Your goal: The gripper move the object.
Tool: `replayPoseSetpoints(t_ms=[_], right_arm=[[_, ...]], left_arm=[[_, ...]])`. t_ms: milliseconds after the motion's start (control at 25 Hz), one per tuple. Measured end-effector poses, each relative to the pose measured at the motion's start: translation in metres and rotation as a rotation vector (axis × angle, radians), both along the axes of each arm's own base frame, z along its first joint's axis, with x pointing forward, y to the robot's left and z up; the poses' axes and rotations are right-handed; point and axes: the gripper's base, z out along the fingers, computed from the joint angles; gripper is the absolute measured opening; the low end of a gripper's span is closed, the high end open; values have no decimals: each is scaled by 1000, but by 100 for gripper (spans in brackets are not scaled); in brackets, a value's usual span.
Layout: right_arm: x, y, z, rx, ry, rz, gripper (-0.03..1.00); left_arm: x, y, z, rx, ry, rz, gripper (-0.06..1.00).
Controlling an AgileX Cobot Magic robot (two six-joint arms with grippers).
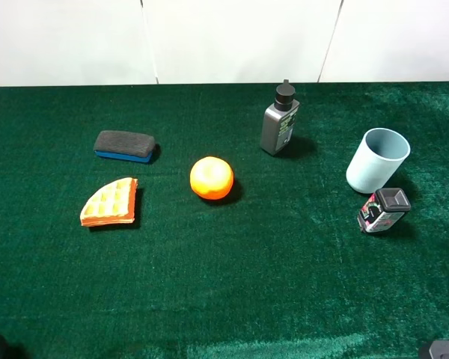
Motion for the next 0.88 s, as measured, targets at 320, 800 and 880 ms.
replayPoseSetpoints(t_ms=[320,800,880], right_arm=[[-14,-1,-11,40,-80,-17,70],[-12,-2,-12,37,-92,-20,70],[-12,-2,-12,37,-92,-20,70]], left_arm=[[0,0,0,0,0,0,95],[0,0,0,0,0,0,95],[0,0,0,0,0,0,95]])
